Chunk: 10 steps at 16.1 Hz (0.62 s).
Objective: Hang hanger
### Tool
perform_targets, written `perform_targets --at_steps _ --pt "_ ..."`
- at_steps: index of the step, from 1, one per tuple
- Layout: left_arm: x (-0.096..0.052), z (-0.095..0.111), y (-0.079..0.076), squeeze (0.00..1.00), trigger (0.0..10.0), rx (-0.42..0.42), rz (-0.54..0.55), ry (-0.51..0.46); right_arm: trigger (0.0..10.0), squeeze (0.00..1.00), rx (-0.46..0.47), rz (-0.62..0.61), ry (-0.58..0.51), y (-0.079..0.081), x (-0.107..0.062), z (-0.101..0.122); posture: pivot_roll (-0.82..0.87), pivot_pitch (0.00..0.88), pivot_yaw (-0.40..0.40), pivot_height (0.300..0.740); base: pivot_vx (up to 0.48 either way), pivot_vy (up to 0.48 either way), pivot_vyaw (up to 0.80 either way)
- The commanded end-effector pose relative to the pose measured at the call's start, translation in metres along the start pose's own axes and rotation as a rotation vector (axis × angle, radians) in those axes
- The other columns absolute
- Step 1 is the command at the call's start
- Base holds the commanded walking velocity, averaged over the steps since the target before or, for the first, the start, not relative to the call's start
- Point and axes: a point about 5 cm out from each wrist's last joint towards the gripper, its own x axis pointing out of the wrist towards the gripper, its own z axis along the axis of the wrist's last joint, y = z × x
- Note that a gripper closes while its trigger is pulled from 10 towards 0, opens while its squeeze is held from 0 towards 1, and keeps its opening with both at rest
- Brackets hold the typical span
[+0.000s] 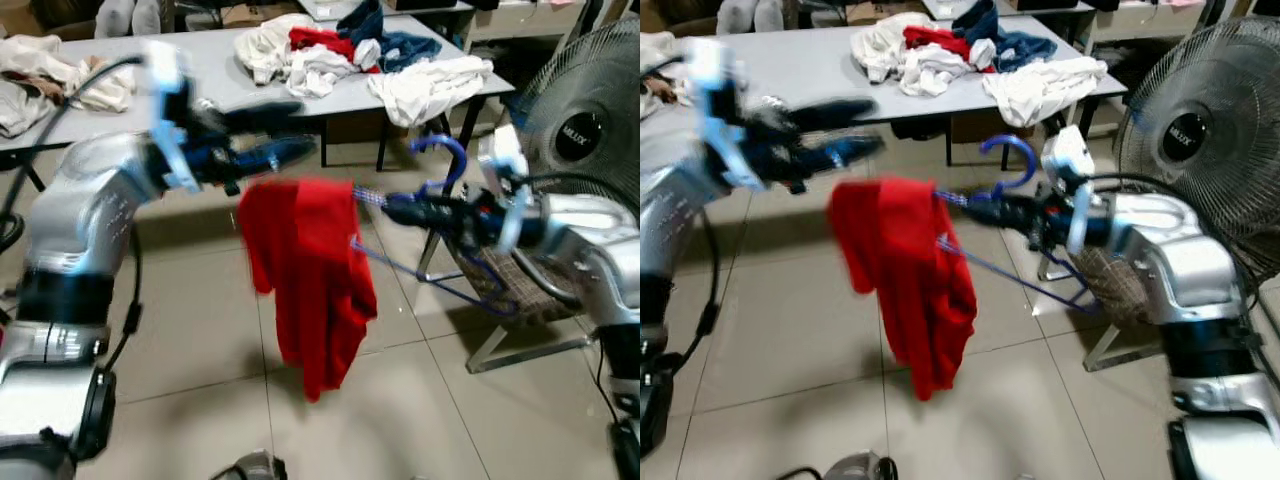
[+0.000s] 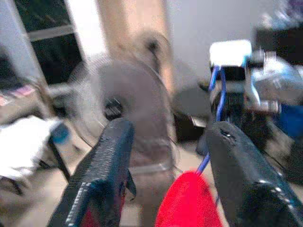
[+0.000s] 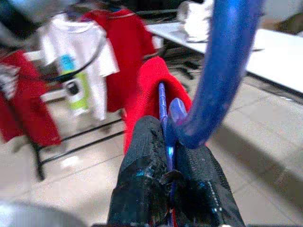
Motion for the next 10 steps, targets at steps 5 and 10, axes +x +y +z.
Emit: perform_targets --at_steps 5,10 --pt "0.013 -0.025 -0.003 0.0 10.0 -0.122 -0.278 0.193 0.0 0.0 -0.005 0.181 0.001 0.017 -0.006 0.013 -0.01 0.0 0.055 0.74 0.0 0.0 0.0" --pt "0.007 -0.031 -0.008 0.0 0.0 -0.176 -0.412 0.28 0.0 0.0 -0.007 0.202 0.026 0.021 -0.012 0.015 -0.01 0.0 0.061 0.74 0.0 0.0 0.0"
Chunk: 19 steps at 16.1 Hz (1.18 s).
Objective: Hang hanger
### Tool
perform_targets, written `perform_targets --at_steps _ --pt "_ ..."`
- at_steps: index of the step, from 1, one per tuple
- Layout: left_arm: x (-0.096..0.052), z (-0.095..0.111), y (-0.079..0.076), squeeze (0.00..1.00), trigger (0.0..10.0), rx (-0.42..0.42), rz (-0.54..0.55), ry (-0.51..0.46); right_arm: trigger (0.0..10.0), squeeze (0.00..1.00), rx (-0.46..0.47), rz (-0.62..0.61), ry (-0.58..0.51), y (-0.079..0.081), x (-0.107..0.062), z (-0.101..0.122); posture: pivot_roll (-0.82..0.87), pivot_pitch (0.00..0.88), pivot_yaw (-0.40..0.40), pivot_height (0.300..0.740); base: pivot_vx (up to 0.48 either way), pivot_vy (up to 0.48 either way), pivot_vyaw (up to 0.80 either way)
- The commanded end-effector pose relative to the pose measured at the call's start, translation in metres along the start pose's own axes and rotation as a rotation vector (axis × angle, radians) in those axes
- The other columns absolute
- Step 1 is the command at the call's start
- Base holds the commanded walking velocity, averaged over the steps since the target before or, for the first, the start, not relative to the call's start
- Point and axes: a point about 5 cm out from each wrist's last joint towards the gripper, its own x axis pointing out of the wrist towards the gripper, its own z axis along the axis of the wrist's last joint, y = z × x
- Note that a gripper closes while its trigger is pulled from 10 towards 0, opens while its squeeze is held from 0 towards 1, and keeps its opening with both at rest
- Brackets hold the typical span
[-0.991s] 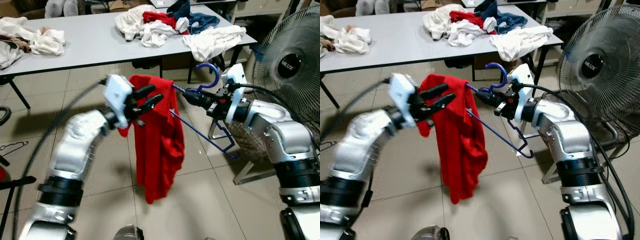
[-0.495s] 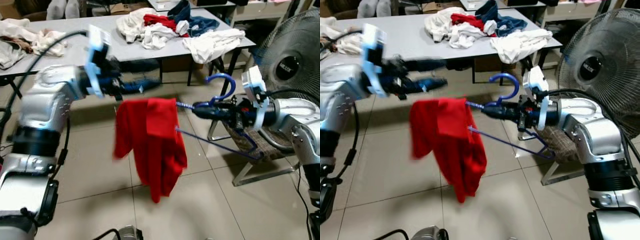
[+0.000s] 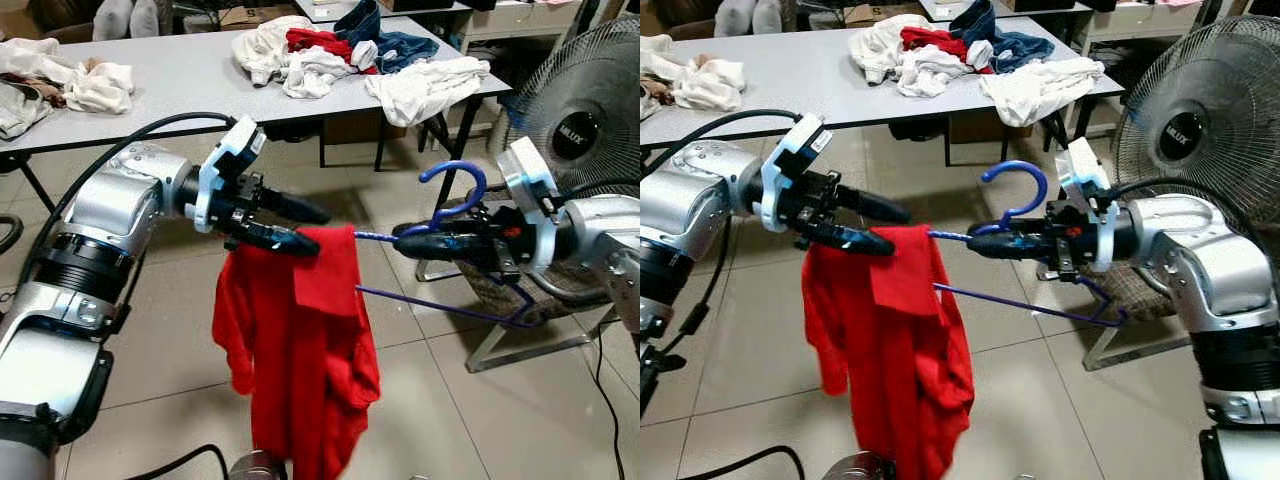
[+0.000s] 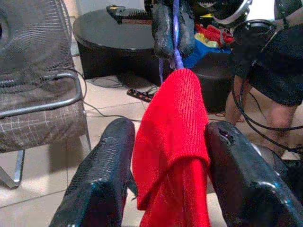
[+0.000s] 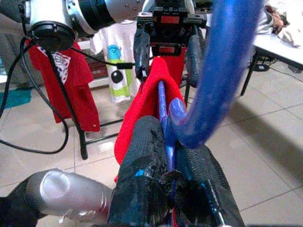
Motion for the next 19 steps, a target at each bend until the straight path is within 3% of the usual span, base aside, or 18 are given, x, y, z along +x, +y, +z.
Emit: perform_targets --at_steps 1,3,6,11,14,17,19 --pt "-0.003 0.007 -0.001 0.0 0.0 0.029 -0.003 0.008 0.0 0.0 -0.03 0.025 -0.011 0.004 0.0 0.007 -0.01 0.0 0.061 0.74 0.0 0.0 0.0" --pt "-0.008 0.006 0.0 0.0 0.0 0.073 0.017 0.077 0.0 0.0 -0.028 0.022 -0.006 0.004 -0.001 0.007 -0.01 0.0 0.059 0.74 0.0 0.0 0.0" --pt "-0.012 0.007 -0.003 0.0 0.0 0.1 0.024 0.098 0.0 0.0 -0.026 0.018 -0.001 0.003 -0.002 0.008 0.0 0.0 0.053 0.74 0.0 0.0 0.0" --pt "-0.023 -0.004 -0.003 0.0 0.0 0.147 0.054 0.272 0.0 0.0 -0.029 0.018 0.005 0.001 -0.004 0.008 0.0 0.0 0.05 0.74 0.0 0.0 0.0" --pt "-0.022 -0.007 -0.003 0.0 0.0 0.179 0.047 0.308 0.0 0.0 -0.032 0.018 0.004 0.001 -0.004 0.009 0.0 0.0 0.051 0.74 0.0 0.0 0.0" --pt "-0.019 -0.007 -0.003 0.0 0.0 0.166 0.03 0.262 0.0 0.0 -0.036 0.019 0.004 0.001 -0.004 0.01 -0.01 0.0 0.053 0.74 0.0 0.0 0.0" --pt "-0.018 -0.009 -0.004 0.0 0.0 0.162 0.017 0.288 0.0 0.0 -0.038 0.02 0.005 0.002 -0.004 0.01 -0.01 0.0 0.054 0.74 0.0 0.0 0.0"
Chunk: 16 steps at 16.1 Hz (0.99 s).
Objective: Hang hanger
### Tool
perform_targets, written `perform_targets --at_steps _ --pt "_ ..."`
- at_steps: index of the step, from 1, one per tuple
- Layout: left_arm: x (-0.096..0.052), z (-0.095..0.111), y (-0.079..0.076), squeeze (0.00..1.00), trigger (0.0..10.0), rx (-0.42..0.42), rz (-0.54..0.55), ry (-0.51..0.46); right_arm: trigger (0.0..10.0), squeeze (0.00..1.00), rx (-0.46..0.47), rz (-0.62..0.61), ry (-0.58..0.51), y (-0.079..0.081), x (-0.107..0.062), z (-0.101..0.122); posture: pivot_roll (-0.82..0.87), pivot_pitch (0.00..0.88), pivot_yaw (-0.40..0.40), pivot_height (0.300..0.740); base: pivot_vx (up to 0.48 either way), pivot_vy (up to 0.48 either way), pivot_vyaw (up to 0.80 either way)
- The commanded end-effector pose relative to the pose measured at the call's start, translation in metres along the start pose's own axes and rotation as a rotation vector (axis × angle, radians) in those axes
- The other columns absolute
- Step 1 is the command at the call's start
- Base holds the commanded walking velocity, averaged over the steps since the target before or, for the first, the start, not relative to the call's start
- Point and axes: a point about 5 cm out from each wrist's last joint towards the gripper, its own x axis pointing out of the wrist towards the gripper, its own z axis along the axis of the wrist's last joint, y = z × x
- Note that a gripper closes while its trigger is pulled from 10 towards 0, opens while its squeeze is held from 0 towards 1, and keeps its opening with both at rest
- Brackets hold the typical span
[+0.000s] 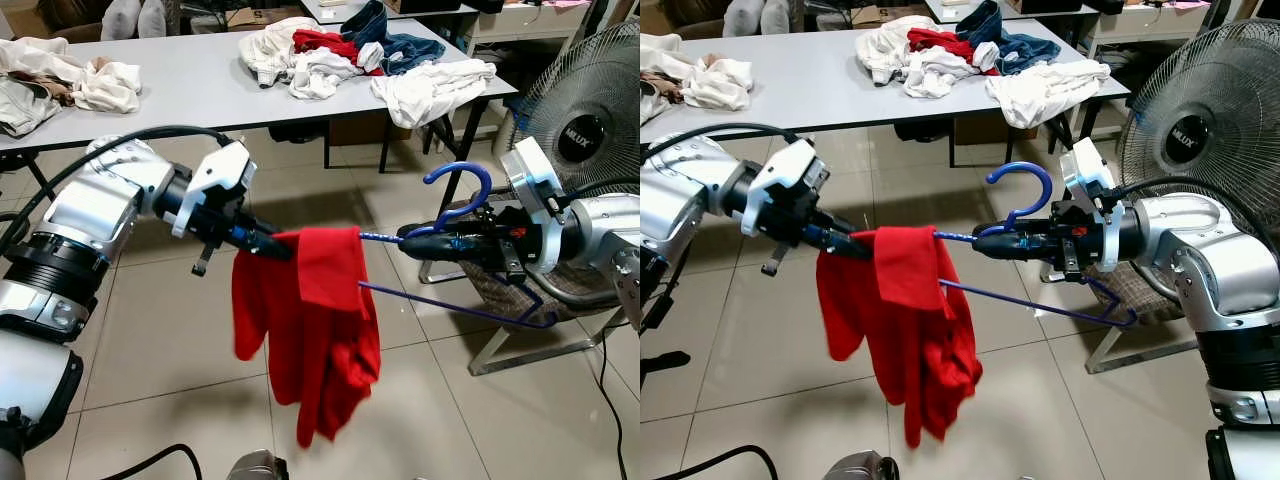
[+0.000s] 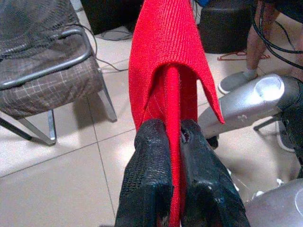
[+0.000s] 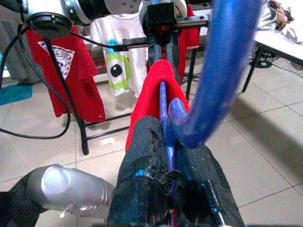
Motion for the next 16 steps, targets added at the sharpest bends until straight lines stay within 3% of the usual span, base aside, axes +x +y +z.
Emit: perform_targets --at_steps 1,5,6,7,8,9,13,16 --pt "-0.003 0.001 0.0 0.0 0.0 0.01 -0.005 0.035 0.0 0.0 -0.04 0.027 -0.014 0.002 -0.001 0.01 -0.01 0.0 0.054 0.74 0.0 0.0 0.0" --pt "0.0 0.0 -0.001 0.0 0.0 0.023 0.001 0.02 0.0 0.0 -0.056 0.016 -0.007 0.0 -0.002 0.01 -0.01 0.0 0.054 0.74 0.0 0.0 0.0" --pt "-0.001 0.0 0.0 0.0 0.0 0.022 0.006 0.011 10.0 0.0 -0.065 0.002 -0.003 -0.001 -0.002 0.01 -0.01 0.0 0.054 0.74 0.0 0.0 0.0" --pt "-0.003 -0.001 0.001 0.0 0.0 0.011 0.022 -0.002 10.0 0.0 -0.081 -0.046 -0.002 -0.006 -0.002 0.01 0.0 0.0 0.053 0.74 0.0 0.0 0.0" --pt "-0.005 -0.004 0.002 0.0 0.0 -0.003 0.042 -0.008 10.0 0.74 -0.087 -0.088 -0.016 -0.011 -0.003 0.012 -0.01 0.0 0.055 0.74 0.0 0.0 0.0" --pt "-0.006 -0.008 0.003 0.0 0.0 -0.019 0.079 -0.014 10.0 1.0 -0.082 -0.104 -0.029 -0.013 -0.005 0.015 0.0 0.0 0.056 0.74 0.0 0.0 0.0" --pt "-0.009 -0.029 0.008 0.0 0.0 -0.081 0.232 -0.017 10.0 1.0 -0.112 -0.126 -0.021 -0.005 -0.029 0.021 0.0 0.0 0.057 0.74 0.0 0.0 0.0" --pt "-0.013 -0.048 0.012 0.0 0.0 -0.118 0.39 0.001 10.0 1.0 -0.133 -0.17 -0.143 0.007 -0.047 0.038 -0.01 0.0 0.063 0.74 0.0 0.0 0.0"
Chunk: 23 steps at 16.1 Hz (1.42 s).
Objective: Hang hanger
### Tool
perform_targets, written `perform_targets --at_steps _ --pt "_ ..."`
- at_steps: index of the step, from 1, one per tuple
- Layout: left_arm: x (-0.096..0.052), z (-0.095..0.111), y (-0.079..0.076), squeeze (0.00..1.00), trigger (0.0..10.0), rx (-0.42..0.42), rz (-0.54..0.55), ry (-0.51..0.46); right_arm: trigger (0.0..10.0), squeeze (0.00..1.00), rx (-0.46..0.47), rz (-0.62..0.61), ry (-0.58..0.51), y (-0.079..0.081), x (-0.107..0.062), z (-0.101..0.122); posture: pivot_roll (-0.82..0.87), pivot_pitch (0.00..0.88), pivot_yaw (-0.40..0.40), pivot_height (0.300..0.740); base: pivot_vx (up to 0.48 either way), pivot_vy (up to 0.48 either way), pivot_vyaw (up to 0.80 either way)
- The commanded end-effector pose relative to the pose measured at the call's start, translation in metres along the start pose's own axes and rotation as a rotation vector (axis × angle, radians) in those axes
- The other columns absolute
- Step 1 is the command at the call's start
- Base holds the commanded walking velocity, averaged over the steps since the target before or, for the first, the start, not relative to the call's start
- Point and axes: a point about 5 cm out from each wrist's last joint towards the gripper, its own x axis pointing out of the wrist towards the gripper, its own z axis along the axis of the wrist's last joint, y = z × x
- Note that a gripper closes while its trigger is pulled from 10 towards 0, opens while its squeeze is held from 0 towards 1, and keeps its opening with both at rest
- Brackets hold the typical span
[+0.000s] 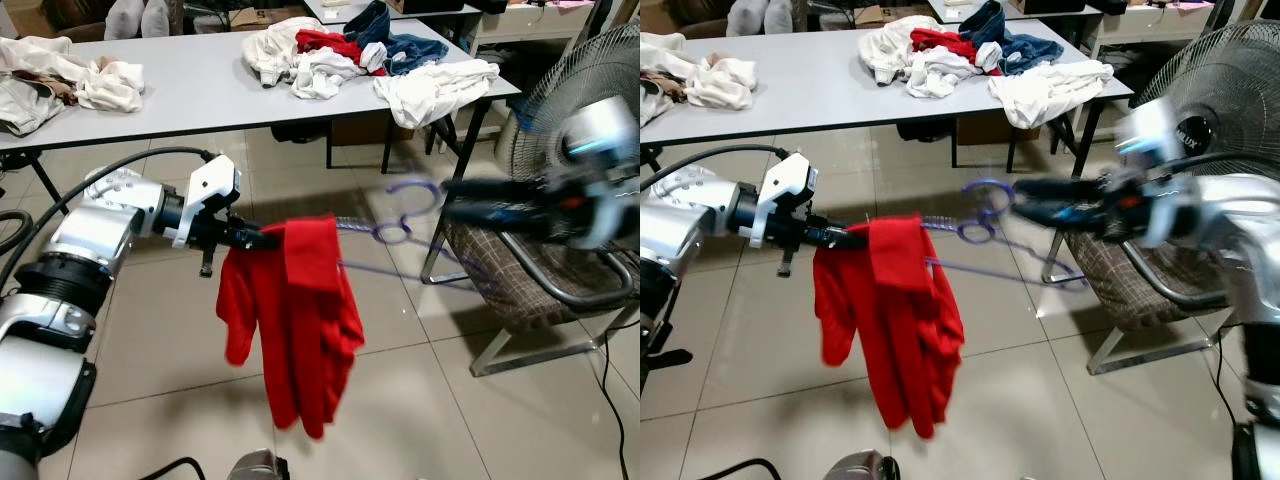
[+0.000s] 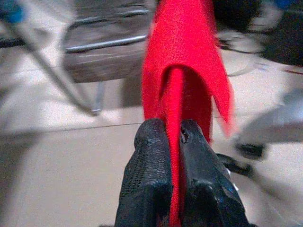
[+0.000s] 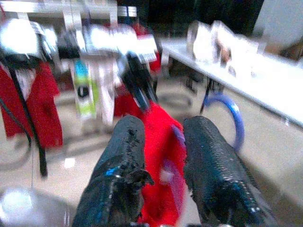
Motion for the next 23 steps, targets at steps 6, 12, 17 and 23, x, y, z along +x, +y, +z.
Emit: perform_targets --at_steps 6,12,17,23 --pt "-0.011 0.028 0.009 0.0 0.0 -0.022 0.064 -0.248 10.0 1.0 0.124 -0.024 -0.032 0.046 0.045 -0.045 -0.01 0.0 0.066 0.74 0.0 0.0 0.0" --pt "-0.018 0.046 0.006 0.0 0.0 -0.016 -0.021 -0.327 10.0 1.0 0.373 -0.566 0.08 0.025 0.048 -0.142 0.0 0.0 0.064 0.74 0.0 0.0 0.0" --pt "-0.012 0.058 0.002 0.0 0.0 -0.014 -0.062 -0.379 10.0 1.0 0.563 -0.51 0.016 0.031 0.052 -0.18 0.01 0.0 0.063 0.74 0.0 0.0 0.0" --pt "-0.012 0.077 -0.008 0.0 0.0 0.003 -0.154 -0.422 10.0 0.92 0.602 -0.571 0.103 0.011 0.063 -0.197 0.03 0.0 0.059 0.74 0.0 0.0 0.0"
